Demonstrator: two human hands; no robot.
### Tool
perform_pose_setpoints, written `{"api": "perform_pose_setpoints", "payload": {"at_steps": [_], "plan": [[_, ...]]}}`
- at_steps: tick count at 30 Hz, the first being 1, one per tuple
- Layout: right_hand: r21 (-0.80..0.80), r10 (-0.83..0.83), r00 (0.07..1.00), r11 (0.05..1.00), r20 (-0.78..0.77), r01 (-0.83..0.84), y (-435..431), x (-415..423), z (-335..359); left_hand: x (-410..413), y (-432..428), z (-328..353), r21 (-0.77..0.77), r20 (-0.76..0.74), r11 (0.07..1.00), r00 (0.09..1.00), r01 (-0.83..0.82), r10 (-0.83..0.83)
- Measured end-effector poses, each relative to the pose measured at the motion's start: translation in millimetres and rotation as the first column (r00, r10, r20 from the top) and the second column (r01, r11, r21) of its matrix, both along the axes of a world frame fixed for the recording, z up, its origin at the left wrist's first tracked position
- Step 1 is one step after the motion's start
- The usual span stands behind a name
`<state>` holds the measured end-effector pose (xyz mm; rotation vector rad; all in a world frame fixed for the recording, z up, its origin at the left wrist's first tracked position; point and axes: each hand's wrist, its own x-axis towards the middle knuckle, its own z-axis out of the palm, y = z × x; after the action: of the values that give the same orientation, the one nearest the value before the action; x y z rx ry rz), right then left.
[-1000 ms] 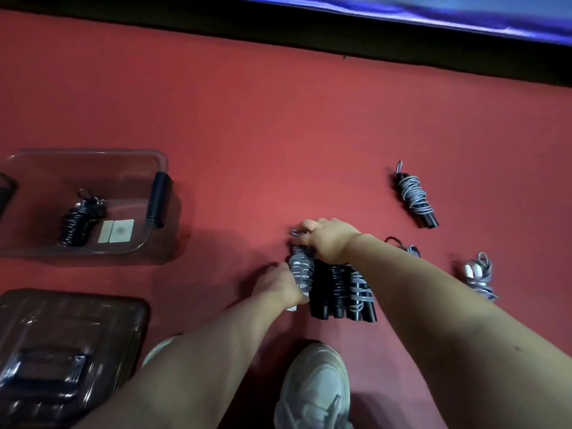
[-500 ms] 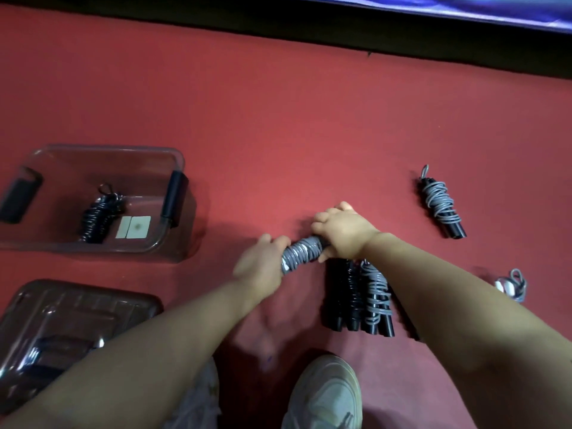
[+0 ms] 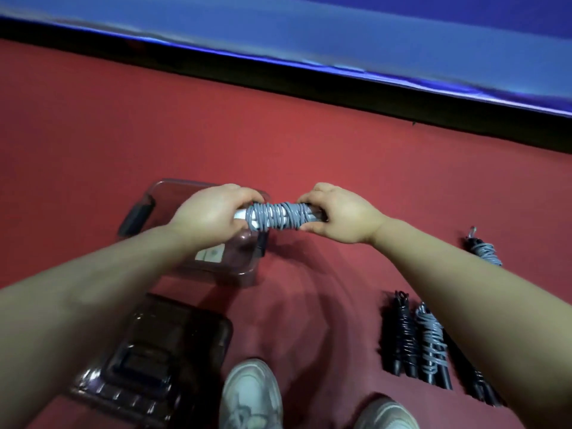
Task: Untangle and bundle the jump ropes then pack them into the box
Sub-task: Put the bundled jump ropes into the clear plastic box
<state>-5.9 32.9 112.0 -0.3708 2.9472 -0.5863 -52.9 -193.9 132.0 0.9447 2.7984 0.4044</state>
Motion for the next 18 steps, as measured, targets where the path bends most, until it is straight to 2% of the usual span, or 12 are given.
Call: {"api": "perform_pose_setpoints", "payload": {"at_steps": [3,9,15,18], "plan": [[0.063,-0.007,1.000,0.998,0.005,0.007,-45,-24,8,-25,-38,5,-0.040,-0.016,0.999,0.999,-0.029,0.028],[0.222,-0.050,0.997,0.974,0.058,0.036,-116,-66,-7,-72,-83,-19,-0.160,0.049,0.979,0.990,-0.125,0.134],[0.326,-0.140,0.971,0.943,0.195,0.071,-142,-89,-49,-108,-82,-78,-0.314,0.121,0.949,0.990,-0.033,0.075],[0.404,-0.145,0.964,0.914,0.224,0.043,-151,-100,-69,-125,-80,-109,-0.353,0.245,0.935,0.968,0.040,0.051]]}}
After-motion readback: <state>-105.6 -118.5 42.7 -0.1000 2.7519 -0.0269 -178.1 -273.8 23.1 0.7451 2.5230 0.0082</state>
